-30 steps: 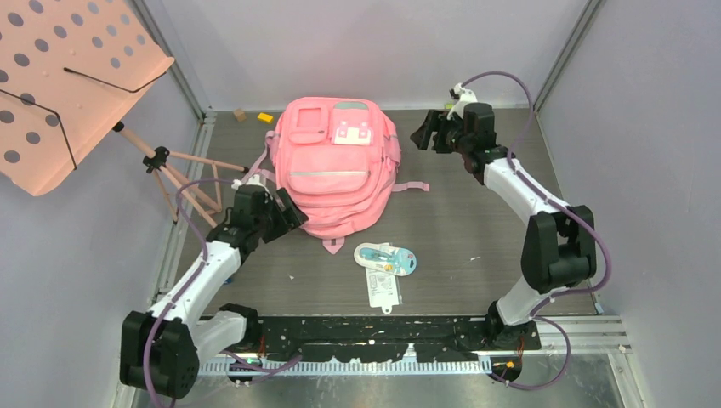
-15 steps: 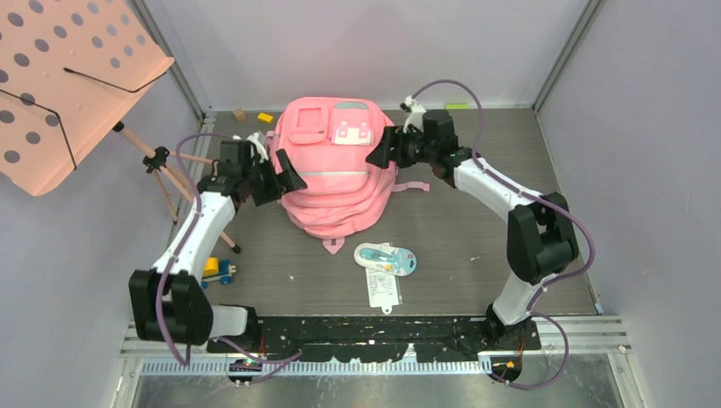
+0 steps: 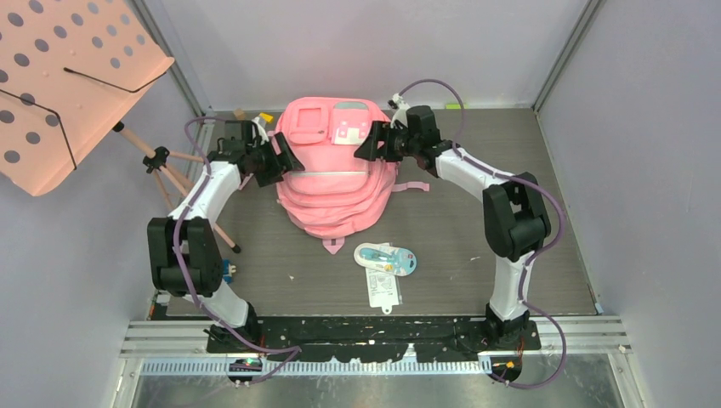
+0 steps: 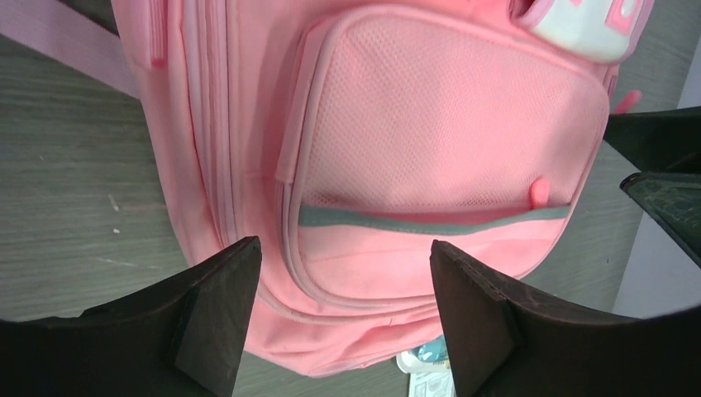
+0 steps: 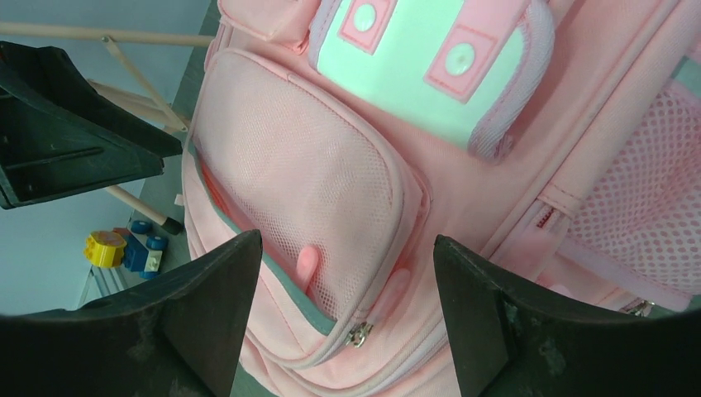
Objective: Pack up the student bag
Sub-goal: Unzip the student bag at the center of the board.
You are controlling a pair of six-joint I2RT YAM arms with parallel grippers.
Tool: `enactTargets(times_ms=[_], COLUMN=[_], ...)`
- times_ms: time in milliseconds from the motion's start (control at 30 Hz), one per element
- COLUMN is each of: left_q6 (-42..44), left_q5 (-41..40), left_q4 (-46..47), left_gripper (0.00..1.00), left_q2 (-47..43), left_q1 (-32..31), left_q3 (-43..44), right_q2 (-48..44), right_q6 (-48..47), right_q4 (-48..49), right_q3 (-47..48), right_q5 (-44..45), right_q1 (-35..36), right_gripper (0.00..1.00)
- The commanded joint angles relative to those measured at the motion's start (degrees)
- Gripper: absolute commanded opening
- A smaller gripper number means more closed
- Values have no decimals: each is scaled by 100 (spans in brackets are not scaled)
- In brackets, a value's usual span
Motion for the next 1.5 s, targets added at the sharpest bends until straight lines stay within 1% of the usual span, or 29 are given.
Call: enactTargets(times_ms=[0,167,333,500,633,867,933,1000,1067,1167,1333,1367,1467], left_q6=[194,277,267,234,234,225,232,247,250,276,288,292,316], left_q5=[-299,-337,-230,-117,-160,-170,-163,-141,-137,-161,-138,-137,-153], left_q4=[-17,-118,-46,-65,-68,-128,-150,-171,-172,-188,-235,-235,-235], left_gripper=[77,76,71,67,70,70,69,69,70,70,70,70,71], left_q2=[141,352,435,537,500,504,474,433,385,381,434,425,428], left_q1=[31,31,33,22,22,22,22,22,22,24,22,22,27], left_q3=[404,526,487,476,455,455,455,449,420,429,476,471,467], right_q2=[131,312,181,69,-334,-900,-1064,-1211,-1324,-1571,-1823,-1834,-1837], right_q6=[167,12,24,68,89,123,137,108,21,-220,-848,-1067,-1737], right_q4=[158,-254,-226,-213,-51,-48,-94,-351,-566,-718,-972,-937,-652], right_q3=[422,641,313,30,-283,-622,-735,-841,-928,-1106,-1234,-1250,-1341], right_q5=[-3,-123,-133,-412,-278,-197,-212,-331,-522,-502,287,467,647], right_q1=[32,148,223,246,251,249,251,251,251,254,254,252,259], right_gripper=[82,81,81,75,73,69,69,68,67,65,65,65,65])
